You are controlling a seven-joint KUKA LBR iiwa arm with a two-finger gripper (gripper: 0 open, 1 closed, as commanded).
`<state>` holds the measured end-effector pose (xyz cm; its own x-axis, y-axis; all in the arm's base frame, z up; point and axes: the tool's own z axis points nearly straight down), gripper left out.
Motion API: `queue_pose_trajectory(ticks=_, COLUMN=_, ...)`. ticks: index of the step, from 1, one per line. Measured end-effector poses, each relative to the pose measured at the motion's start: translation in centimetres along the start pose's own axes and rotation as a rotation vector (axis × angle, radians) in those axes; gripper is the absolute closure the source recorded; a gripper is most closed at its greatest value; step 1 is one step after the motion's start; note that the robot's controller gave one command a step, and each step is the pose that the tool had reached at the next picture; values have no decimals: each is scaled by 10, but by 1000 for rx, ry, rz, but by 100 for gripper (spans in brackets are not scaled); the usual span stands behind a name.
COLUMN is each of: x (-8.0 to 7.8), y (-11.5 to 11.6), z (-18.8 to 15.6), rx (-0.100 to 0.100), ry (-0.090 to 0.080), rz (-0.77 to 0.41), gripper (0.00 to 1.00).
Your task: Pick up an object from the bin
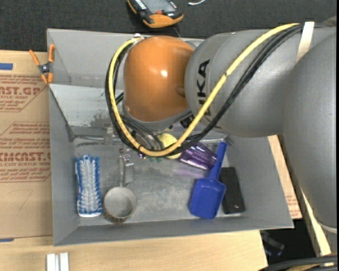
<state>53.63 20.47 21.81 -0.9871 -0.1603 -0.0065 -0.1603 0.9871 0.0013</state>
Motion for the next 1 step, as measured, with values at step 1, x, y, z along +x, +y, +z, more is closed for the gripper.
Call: queue_pose_trajectory(ticks=1, x=14, y=-7, z=59, rx=-3, ry=-4, rz=-90, gripper=0)
